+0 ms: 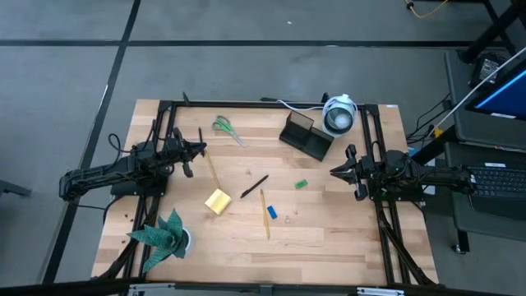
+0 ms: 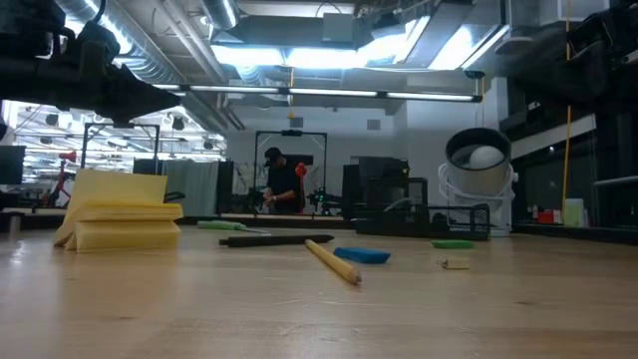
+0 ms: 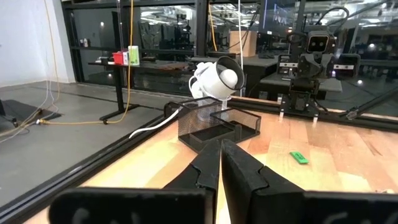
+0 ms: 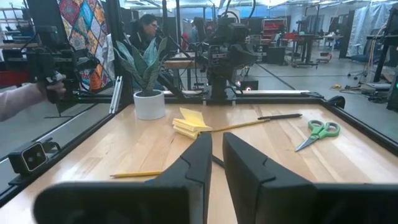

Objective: Pick and place office supplies into organizer
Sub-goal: Put the green eraser into the metal mesh desk organizer

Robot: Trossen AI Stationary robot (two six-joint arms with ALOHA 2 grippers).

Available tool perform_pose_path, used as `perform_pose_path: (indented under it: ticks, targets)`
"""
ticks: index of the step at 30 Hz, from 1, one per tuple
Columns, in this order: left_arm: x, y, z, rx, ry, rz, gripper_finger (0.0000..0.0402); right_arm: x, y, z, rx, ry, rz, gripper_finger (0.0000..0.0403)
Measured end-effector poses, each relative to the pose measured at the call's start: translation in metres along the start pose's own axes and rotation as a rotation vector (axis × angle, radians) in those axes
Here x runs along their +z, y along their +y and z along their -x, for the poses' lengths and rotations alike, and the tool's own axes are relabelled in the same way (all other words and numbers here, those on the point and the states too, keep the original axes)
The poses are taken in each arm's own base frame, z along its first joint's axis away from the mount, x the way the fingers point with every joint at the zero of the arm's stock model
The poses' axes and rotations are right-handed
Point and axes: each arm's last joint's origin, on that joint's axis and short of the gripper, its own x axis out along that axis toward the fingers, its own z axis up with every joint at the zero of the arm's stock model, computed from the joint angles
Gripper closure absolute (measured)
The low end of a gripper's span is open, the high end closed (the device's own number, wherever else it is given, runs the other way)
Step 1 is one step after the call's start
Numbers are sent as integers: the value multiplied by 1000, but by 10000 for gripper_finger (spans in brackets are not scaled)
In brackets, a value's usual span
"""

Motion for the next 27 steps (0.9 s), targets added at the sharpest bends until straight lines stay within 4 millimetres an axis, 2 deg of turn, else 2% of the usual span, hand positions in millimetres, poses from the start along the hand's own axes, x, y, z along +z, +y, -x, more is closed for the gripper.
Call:
perform_pose_path:
  ticks: [14, 22, 27]
  targets:
    - [0, 0, 0, -11, 2, 25, 395, 0, 0, 0, 0, 0, -67, 357]
    - [-2, -7, 0, -235, 29, 42, 399, 1, 0, 0, 1, -11, -65, 357]
    - [-1, -7, 1, -254, 19, -17, 400, 1, 0, 0, 1, -10, -70, 357]
